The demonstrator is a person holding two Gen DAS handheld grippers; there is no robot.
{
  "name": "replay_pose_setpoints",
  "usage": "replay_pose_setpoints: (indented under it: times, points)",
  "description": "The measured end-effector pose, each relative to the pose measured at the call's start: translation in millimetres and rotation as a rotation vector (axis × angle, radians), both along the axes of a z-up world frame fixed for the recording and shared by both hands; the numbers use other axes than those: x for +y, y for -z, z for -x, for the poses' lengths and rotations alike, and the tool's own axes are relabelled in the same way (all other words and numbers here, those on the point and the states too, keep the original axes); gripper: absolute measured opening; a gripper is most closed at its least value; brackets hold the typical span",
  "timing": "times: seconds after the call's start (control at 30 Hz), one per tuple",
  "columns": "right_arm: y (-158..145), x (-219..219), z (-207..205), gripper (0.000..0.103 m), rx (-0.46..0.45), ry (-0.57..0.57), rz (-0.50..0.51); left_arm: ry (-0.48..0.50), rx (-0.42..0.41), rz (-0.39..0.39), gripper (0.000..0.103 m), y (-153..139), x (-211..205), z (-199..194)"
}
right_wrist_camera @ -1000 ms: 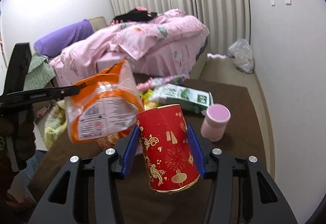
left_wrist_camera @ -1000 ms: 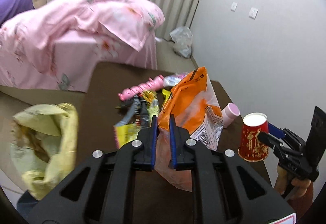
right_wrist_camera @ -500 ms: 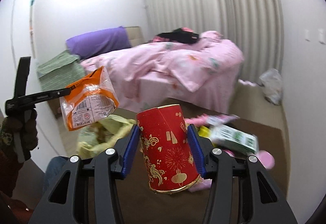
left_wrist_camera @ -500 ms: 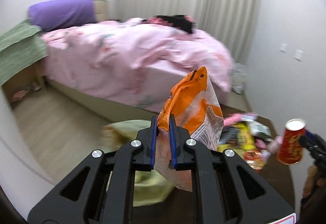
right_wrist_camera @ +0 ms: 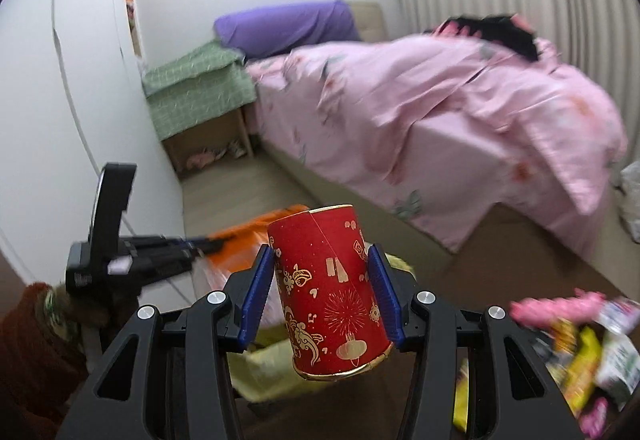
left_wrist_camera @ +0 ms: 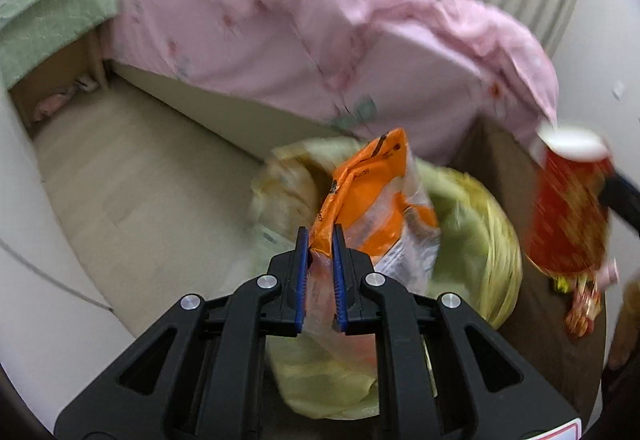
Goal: Collect trash
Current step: 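Carry both items over the yellow trash bag and open both tools to drop them, then grasp the white candy wrapper on the table with the left tool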
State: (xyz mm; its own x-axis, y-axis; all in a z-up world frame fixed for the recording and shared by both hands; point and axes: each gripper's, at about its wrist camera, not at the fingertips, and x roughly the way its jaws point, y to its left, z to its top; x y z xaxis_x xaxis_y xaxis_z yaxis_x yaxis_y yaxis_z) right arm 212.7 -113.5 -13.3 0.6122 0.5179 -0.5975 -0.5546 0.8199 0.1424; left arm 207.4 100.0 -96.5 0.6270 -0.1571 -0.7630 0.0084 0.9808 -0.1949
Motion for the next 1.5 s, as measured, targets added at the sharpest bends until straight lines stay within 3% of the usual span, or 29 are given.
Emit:
replay_pose_setpoints:
  times: [0.17, 0.43, 0.53, 0.6, 0.67, 0.7, 0.77, 0.87, 0.97, 1.23, 1.33, 1.5]
  points:
    - [43, 27, -52, 0.046, 0.129, -0.036, 0.027, 0.125, 0.056, -0.07, 0.011, 31, -31, -4]
    - [96, 49, -81, 0.046, 0.314, -0.073, 0.116, 0.107, 0.043, -0.082, 0.011, 35, -27, -12]
    - [107, 49, -79, 0.046, 0.341, -0.073, 0.147, 0.098, 0.045, -0.027, 0.012, 34, -20, -15]
    - [108, 45, -73, 0.047, 0.336, -0.07, 0.147, 0.076, 0.037, 0.024, 0.032, 29, -11, -16]
    - [104, 39, -68, 0.048, 0.336, -0.066, 0.112, 0.033, 0.019, 0.074, 0.041, 20, 1, -16]
    - [102, 37, -67, 0.048, 0.333, -0.058, 0.102, 0.011, 0.011, 0.084, 0.042, 15, 5, -16]
    - [92, 30, -62, 0.06, 0.304, -0.035, 0.074, -0.046, -0.023, 0.083, 0.043, 2, 15, -12]
    - [74, 22, -54, 0.064, 0.252, -0.018, 0.045, -0.115, -0.085, 0.076, 0.046, -17, 24, -2]
    - [51, 5, -35, 0.066, 0.181, -0.003, 0.002, -0.126, -0.135, 0.09, 0.048, -34, 24, 8]
    - [14, -53, 20, 0.066, 0.042, 0.068, 0.081, 0.0, -0.187, 0.082, 0.049, -62, -36, 23]
    - [6, -87, 43, 0.066, -0.017, 0.132, 0.128, 0.093, -0.195, 0.072, 0.049, -66, -75, 27]
    - [7, -159, 68, 0.066, -0.016, 0.262, 0.165, 0.269, -0.223, 0.071, 0.049, -69, -145, 31]
